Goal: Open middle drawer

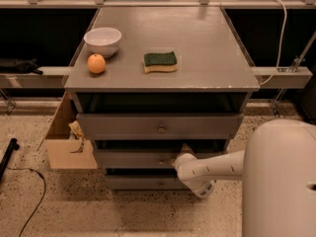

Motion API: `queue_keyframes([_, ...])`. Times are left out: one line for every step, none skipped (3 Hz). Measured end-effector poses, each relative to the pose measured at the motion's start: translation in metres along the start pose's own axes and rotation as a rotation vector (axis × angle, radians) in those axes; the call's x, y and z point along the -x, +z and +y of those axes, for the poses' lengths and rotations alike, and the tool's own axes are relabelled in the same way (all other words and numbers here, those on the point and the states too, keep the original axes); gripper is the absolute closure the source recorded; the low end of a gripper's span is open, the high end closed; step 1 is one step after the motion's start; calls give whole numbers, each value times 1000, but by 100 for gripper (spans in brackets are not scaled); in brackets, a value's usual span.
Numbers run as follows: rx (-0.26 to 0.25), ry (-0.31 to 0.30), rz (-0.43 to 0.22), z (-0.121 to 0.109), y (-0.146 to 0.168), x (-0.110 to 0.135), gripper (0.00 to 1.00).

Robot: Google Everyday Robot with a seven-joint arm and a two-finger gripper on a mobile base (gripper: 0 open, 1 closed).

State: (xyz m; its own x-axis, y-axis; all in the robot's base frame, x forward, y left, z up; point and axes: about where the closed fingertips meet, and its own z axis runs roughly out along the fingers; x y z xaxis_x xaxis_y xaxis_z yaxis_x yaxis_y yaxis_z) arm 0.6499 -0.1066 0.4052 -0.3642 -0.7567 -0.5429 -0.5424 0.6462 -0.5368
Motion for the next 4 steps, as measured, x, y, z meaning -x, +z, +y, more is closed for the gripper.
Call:
queue_keyframes([-6, -22, 30, -1, -11, -9, 100])
queue_keyframes([-44, 44, 66, -3, -60, -39, 100])
queue_keyframes([-44, 44, 66, -3, -60, -39, 97])
queue_keyframes([-44, 44, 66, -3, -60, -39, 73])
